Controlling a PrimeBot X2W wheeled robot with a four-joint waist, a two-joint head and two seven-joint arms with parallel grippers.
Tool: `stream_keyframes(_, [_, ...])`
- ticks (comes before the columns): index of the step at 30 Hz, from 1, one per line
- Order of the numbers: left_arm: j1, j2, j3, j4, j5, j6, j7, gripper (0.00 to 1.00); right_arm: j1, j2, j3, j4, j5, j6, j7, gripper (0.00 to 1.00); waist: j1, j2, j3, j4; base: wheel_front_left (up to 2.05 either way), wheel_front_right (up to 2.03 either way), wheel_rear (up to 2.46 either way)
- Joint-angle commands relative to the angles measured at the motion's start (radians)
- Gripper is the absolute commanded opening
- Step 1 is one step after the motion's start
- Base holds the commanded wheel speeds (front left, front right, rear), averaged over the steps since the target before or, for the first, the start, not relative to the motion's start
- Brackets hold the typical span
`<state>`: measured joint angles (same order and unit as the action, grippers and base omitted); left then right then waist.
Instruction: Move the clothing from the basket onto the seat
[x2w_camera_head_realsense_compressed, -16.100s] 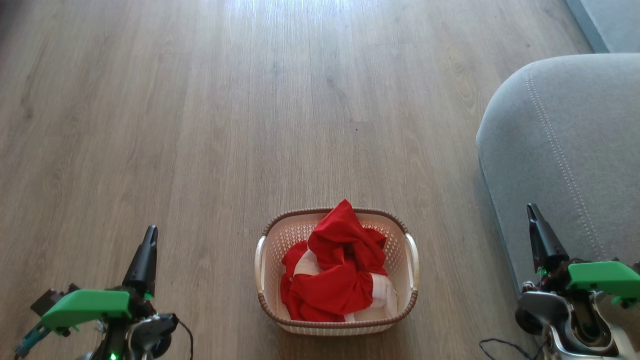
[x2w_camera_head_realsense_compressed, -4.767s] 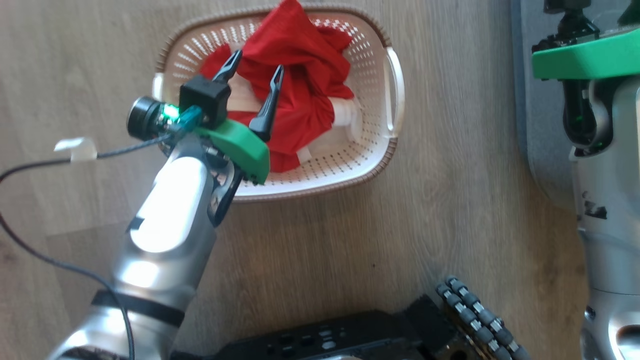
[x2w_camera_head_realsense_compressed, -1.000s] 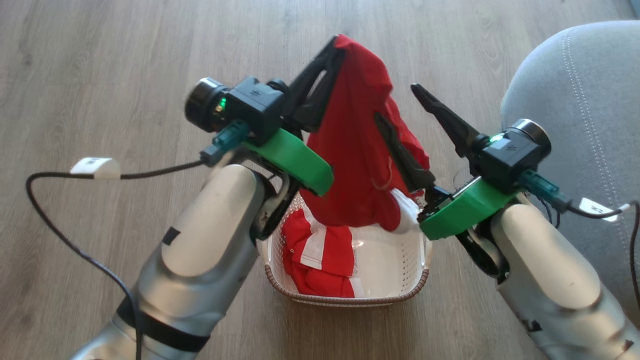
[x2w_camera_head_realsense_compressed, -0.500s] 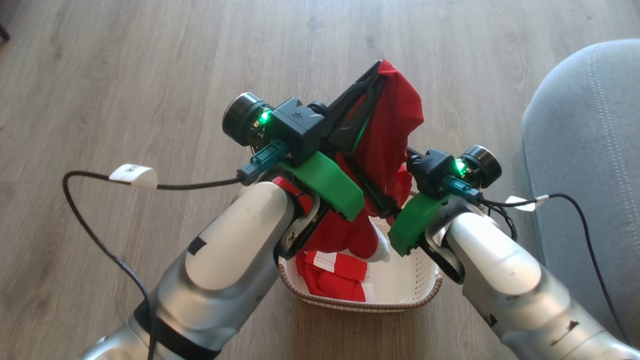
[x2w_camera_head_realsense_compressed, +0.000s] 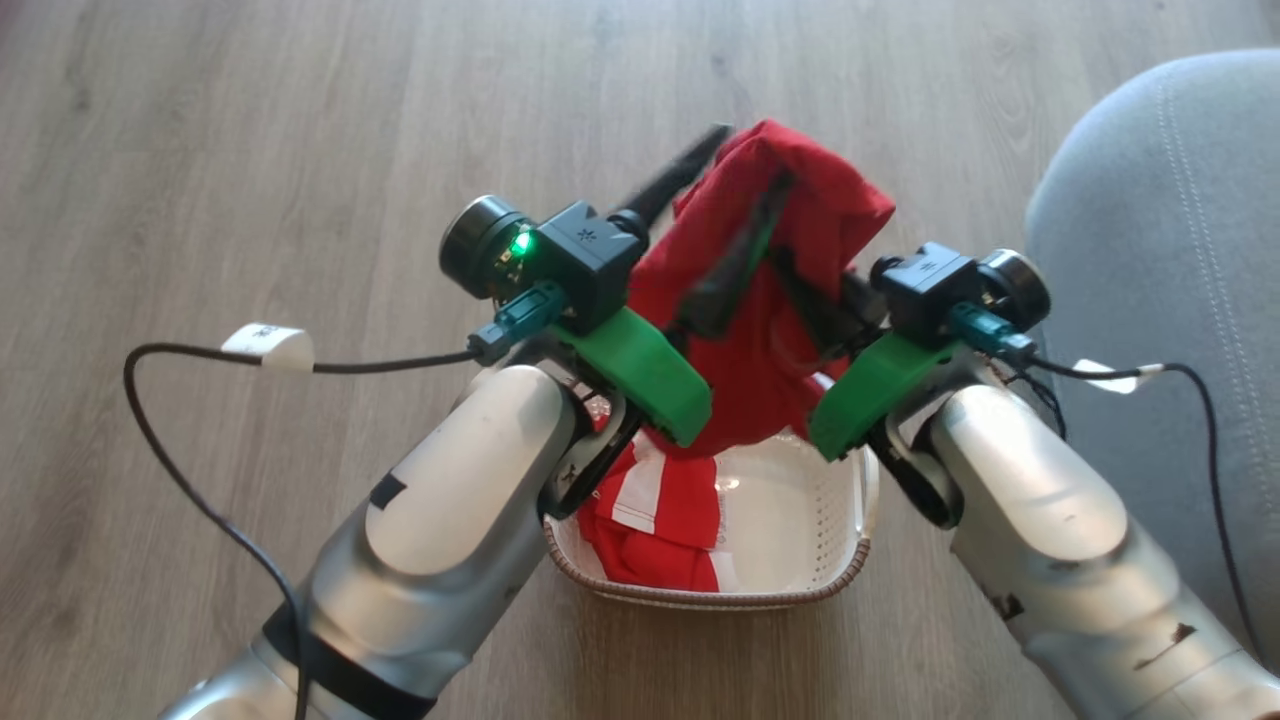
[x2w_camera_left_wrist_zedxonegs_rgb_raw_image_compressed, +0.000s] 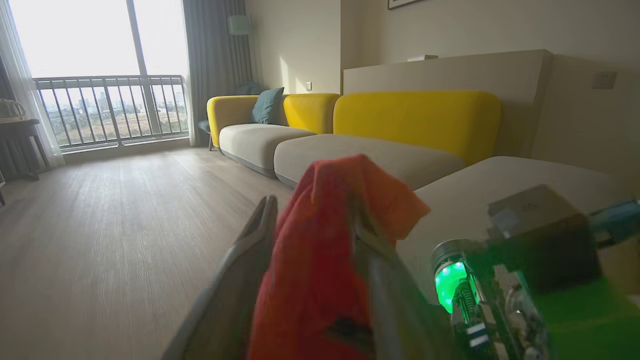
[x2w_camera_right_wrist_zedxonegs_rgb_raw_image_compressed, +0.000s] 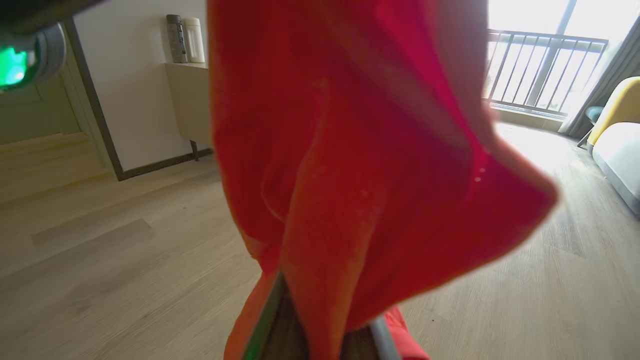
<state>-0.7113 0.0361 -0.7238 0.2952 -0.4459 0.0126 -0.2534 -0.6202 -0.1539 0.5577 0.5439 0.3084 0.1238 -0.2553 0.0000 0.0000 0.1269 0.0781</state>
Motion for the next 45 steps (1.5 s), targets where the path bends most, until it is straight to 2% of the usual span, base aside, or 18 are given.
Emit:
stream_keyframes(1, [-0.014, 0.014, 0.046, -0.004, 0.008, -0.015, -0.008, 1.0, -0.001, 0.003, -0.014, -0.049, 0.012, 0.007, -0.006, 0.0, 0.0, 0.0, 0.008, -0.016, 0.0, 0.0, 0.0])
stream_keyframes(6, [0.021, 0.014, 0.062, 0.084, 0.033, -0.086, -0.008, 1.0, 0.043, -0.02, -0.092, -0.109, 0.026, 0.007, -0.006, 0.0, 0.0, 0.0, 0.012, -0.064, 0.0, 0.0, 0.0])
stream_keyframes(12, [0.066, 0.019, 0.098, 0.153, 0.073, -0.126, -0.008, 1.0, 0.079, -0.033, -0.162, -0.171, 0.034, 0.007, -0.006, 0.0, 0.0, 0.0, 0.011, -0.149, 0.0, 0.0, 0.0])
stream_keyframes(21, [0.156, 0.031, 0.158, 0.157, 0.109, -0.142, -0.008, 1.0, 0.123, -0.027, -0.188, -0.229, 0.055, 0.007, -0.006, 0.0, 0.0, 0.0, -0.019, -0.347, 0.0, 0.0, 0.0])
stream_keyframes(22, [0.156, 0.031, 0.158, 0.157, 0.109, -0.142, -0.008, 1.0, 0.123, -0.027, -0.188, -0.229, 0.055, 0.007, -0.006, 0.0, 0.0, 0.0, -0.019, -0.347, 0.0, 0.0, 0.0])
stream_keyframes(32, [0.204, 0.042, 0.157, 0.129, 0.085, -0.143, -0.008, 1.0, 0.142, -0.006, -0.17, -0.285, 0.09, 0.007, -0.006, 0.0, 0.0, 0.0, -0.037, -0.597, 0.0, 0.0, 0.0])
stream_keyframes(41, [0.159, 0.06, 0.071, 0.092, 0.08, -0.143, -0.008, 1.0, 0.211, -0.015, -0.305, -0.392, 0.069, 0.007, -0.006, 0.0, 0.0, 0.0, 0.041, -0.635, 0.0, 0.0, 0.0])
stream_keyframes(45, [0.132, 0.071, 0.039, 0.073, 0.077, -0.143, -0.008, 1.0, 0.191, -0.025, -0.361, -0.407, 0.053, 0.007, -0.006, 0.0, 0.0, 0.0, 0.094, -0.639, 0.0, 0.0, 0.0])
